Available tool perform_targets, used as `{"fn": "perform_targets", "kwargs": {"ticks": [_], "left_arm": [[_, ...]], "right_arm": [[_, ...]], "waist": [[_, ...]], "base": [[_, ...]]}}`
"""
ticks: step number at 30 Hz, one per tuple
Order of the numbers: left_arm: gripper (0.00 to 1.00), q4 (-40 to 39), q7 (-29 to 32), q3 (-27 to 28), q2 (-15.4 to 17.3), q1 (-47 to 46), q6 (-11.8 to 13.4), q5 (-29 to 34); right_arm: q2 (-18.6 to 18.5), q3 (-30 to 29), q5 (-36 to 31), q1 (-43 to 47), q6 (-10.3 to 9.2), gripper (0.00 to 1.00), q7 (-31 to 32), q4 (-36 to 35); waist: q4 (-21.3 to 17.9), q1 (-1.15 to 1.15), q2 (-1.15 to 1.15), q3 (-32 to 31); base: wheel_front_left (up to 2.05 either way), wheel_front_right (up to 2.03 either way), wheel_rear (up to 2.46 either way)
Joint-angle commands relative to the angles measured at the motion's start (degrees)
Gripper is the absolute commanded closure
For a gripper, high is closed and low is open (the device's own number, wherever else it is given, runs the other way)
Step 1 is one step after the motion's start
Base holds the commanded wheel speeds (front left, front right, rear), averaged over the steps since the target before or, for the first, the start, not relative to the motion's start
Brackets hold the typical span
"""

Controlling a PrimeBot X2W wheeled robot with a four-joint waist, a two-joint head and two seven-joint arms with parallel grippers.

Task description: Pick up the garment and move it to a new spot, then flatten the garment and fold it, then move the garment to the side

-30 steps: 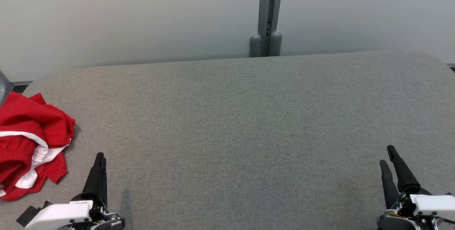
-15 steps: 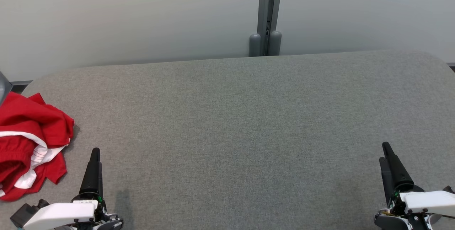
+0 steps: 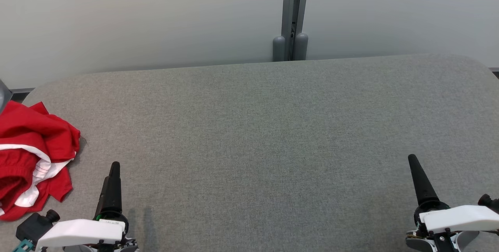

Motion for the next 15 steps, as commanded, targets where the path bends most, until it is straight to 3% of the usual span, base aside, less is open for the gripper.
{"fn": "perform_targets", "kwargs": {"ticks": [1, 15], "left_arm": [[0.0, -0.8, -0.6, -0.2, 0.6, -0.3, 0.0, 2.6], [0.0, 0.3, -3.2, 0.1, 0.6, 0.3, 0.0, 16.7]], "right_arm": [[-0.7, 0.3, -2.3, -1.3, 0.06, 0.0, -0.7, -1.0], [-0.9, 2.2, -15.5, -1.2, 0.07, 0.0, -3.3, -0.4]], "waist": [[0.0, 0.0, 0.0, 0.0], [-0.2, 0.0, 0.0, -0.1]], "base": [[0.0, 0.0, 0.0], [0.0, 0.0, 0.0]]}}
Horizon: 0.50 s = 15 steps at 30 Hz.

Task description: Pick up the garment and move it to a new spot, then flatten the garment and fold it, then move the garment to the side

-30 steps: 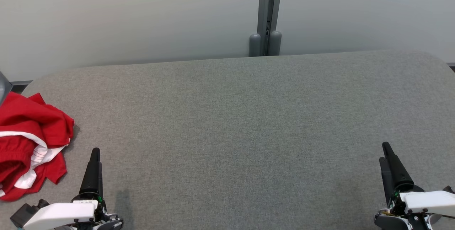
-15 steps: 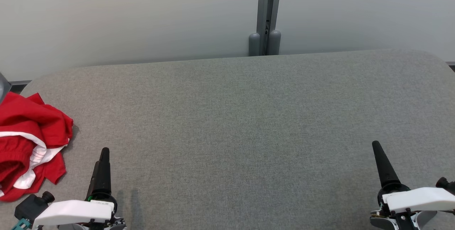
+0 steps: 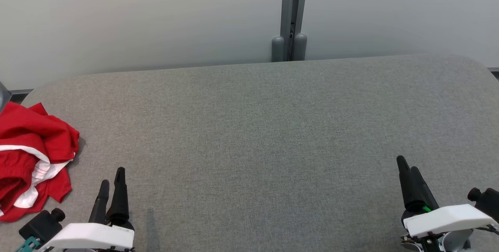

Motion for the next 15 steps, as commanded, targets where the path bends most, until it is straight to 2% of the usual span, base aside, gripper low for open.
{"fn": "perform_targets", "kwargs": {"ticks": [1, 15], "left_arm": [[0.0, -0.4, -0.6, 0.2, 0.4, -0.3, 0.0, 2.4], [0.0, 0.8, -3.0, 0.3, 0.4, 0.0, 0.7, 14.9]], "right_arm": [[-0.6, 0.2, -2.4, -1.1, 0.06, 0.0, -0.7, -0.5], [-0.9, 1.6, -15.1, -1.3, 0.08, 0.0, -3.2, 0.7]], "waist": [[0.0, 0.0, 0.0, 0.0], [-0.3, 0.0, 0.0, 0.0]], "base": [[0.0, 0.0, 0.0], [0.0, 0.0, 0.0]]}}
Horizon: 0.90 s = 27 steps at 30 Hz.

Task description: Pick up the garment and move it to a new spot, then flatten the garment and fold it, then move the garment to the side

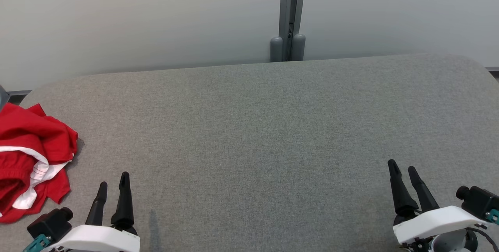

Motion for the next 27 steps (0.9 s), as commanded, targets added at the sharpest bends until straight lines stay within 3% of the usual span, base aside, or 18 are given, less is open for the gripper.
{"fn": "perform_targets", "kwargs": {"ticks": [1, 27], "left_arm": [[0.0, -0.2, -0.5, 0.0, 0.4, -0.3, 0.2, 2.2], [0.0, 0.5, -4.2, 0.1, 0.5, 0.4, 0.8, 17.6]], "right_arm": [[-0.6, 0.4, -2.1, -1.3, 0.08, 0.0, -0.9, -0.3], [-0.4, 1.8, -17.7, -1.4, 0.11, 0.0, -4.4, -0.2]], "waist": [[0.0, 0.0, 0.0, 0.0], [-0.4, 0.0, 0.0, 0.3]], "base": [[0.0, 0.0, 0.0], [0.0, 0.0, 0.0]]}}
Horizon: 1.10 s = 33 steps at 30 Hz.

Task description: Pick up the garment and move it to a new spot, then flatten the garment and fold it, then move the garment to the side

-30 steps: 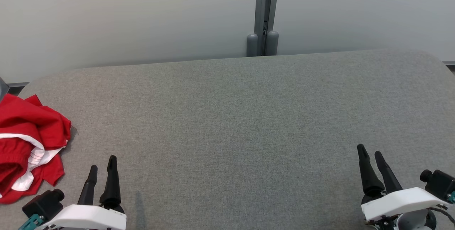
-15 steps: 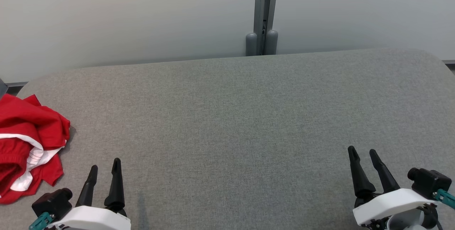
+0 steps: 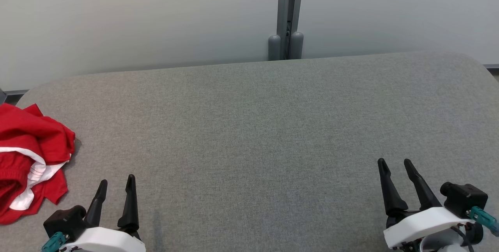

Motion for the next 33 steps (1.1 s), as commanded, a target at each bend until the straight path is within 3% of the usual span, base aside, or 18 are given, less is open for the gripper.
{"fn": "perform_targets", "kwargs": {"ticks": [1, 33], "left_arm": [[0.0, -0.1, -0.5, 0.2, 0.4, 0.3, 0.3, 1.3], [0.0, 1.6, -4.3, 0.3, 0.5, 1.7, 1.8, 15.8]], "right_arm": [[-0.3, 0.1, -1.3, -0.8, 0.1, 0.0, -0.6, -0.2], [0.2, -0.4, -17.4, -0.2, 0.12, 0.0, -4.4, 1.3]], "waist": [[0.0, 0.0, 0.0, 0.0], [-0.2, 0.0, 0.0, 0.0]], "base": [[0.0, 0.0, 0.0], [0.0, 0.0, 0.0]]}}
